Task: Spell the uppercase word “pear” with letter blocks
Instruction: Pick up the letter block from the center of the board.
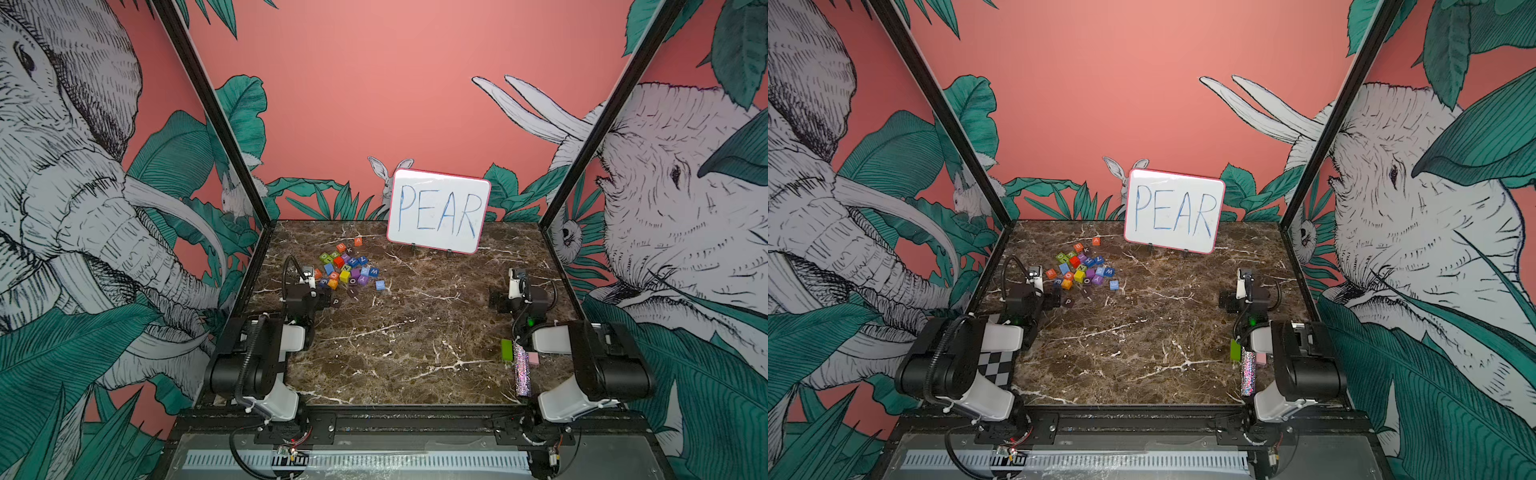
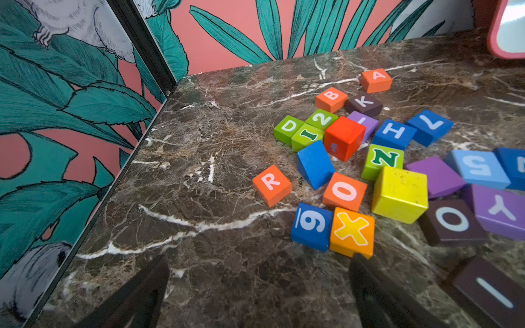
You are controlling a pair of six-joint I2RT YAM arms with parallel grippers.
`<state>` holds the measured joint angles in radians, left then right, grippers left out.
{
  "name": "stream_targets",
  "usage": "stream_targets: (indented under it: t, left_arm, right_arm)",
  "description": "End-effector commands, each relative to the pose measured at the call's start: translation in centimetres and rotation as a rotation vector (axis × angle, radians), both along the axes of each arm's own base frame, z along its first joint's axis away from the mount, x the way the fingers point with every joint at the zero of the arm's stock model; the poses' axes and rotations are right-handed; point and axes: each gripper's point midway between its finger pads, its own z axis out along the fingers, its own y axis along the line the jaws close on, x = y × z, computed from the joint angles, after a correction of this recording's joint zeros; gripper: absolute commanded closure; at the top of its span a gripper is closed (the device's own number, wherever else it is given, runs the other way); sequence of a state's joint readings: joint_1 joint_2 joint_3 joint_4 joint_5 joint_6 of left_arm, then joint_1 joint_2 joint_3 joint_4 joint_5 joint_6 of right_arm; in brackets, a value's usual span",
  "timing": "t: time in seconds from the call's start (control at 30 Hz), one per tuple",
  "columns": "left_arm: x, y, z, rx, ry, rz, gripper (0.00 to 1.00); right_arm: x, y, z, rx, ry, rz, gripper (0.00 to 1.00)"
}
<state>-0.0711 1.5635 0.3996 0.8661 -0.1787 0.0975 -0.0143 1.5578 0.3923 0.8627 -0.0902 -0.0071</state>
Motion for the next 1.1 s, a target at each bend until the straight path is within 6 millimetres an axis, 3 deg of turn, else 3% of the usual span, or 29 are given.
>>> stream_targets:
  t: [0.0, 0.47, 0.6, 0.87, 0.93, 1.07]
  left_arm:
    - [0.3, -0.1, 1.0, -0.006, -0.032, -0.008, 0.01]
    - [0.3, -0.1, 0.9, -0.006, -0.032, -0.007, 0.0]
    - [0.3, -0.1, 1.0, -0.006, -0.033, -0.007, 0.0]
    - [0.3, -0.1, 1.0, -0.004, -0.035, -0.006, 0.0]
    - [0.1, 1.3, 2.0, 0.009, -0.063, 0.089, 0.01]
    - [-0.5, 2.1, 3.7, 0.069, 0.009, 0.197, 0.0]
  right_arm:
    - [0.5, 0.0, 1.3, -0.005, -0.049, 0.001, 0.01]
    - [0.4, 0.0, 1.4, -0.005, -0.056, 0.0, 0.01]
    - [0.2, -1.8, 1.4, -0.004, -0.061, -0.11, 0.01]
    - [0.3, -1.8, 1.5, -0.02, -0.063, -0.122, 0.01]
    - [0.3, -1.6, 2.4, -0.027, -0.046, -0.111, 0.01]
    - [0.3, 0.0, 5.7, -0.124, 0.02, -0.108, 0.02]
